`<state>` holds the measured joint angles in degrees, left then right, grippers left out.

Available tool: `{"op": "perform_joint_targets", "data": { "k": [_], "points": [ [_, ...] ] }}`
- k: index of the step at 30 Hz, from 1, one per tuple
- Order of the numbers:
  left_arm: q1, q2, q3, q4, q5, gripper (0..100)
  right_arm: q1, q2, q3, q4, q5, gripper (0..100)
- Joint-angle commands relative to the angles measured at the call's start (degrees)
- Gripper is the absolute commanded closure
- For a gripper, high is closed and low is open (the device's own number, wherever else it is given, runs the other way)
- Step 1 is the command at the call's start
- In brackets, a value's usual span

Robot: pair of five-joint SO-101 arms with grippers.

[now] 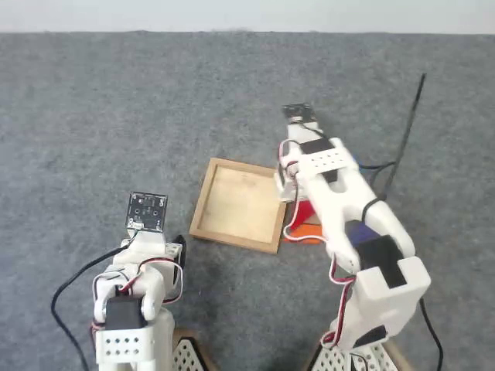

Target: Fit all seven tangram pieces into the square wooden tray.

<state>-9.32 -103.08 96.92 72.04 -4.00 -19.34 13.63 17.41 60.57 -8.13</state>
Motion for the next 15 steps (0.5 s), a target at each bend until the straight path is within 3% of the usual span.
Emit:
{"op": "perform_joint_targets", "data": {
  "k": [1, 9, 15],
  "points": [
    [0.00, -1.58, -0.48, 0.53, -0.35, 85, 6.11, 0.84, 0.00, 1.54, 1.67, 76.4],
    [0.00, -1.58, -0.48, 0.53, -0.35, 85, 6.90, 1.01, 2.73, 1.80, 3.52, 76.0],
    [0.00, -1.58, -0.48, 0.53, -0.35, 85, 7.08, 1.01, 2.64, 3.82, 3.52, 67.2]
  ]
}}
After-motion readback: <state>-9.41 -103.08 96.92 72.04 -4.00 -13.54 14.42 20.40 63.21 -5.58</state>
